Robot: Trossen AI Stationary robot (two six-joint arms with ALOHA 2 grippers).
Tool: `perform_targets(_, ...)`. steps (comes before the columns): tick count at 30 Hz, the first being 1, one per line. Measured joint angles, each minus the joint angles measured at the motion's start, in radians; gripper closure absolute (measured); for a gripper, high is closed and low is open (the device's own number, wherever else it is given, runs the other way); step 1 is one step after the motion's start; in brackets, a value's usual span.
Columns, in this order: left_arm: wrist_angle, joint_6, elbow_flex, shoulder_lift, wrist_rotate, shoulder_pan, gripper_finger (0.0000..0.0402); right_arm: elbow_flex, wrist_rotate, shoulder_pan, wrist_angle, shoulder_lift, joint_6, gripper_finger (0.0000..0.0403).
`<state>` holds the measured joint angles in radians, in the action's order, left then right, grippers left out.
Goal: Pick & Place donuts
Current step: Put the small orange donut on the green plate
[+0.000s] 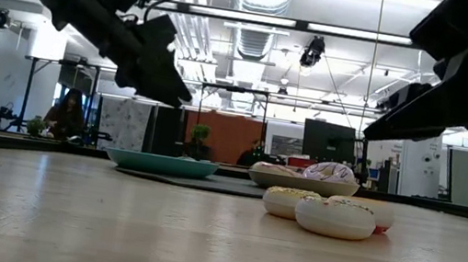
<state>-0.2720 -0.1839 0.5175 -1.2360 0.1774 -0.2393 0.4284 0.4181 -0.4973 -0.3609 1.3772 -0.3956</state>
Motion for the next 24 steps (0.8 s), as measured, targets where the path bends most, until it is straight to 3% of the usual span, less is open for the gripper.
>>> perform_targets(11, 0.006, -0.032, 0.0, 0.0, -0.023, 0.001, 0.0168, 0.108, -0.031, -0.007, -0.011, 0.17, 0.061, 0.0177)
perform_targets(19, 0.022, -0.056, 0.0, 0.0, -0.039, 0.001, 0.0168, 0.13, -0.033, -0.006, -0.007, 0.184, 0.085, 0.0177)
perform_targets(24, 0.029, -0.056, -0.001, -0.004, -0.115, 0.006, 0.0168, 0.128, -0.034, -0.006, 0.009, 0.187, 0.056, 0.0177)
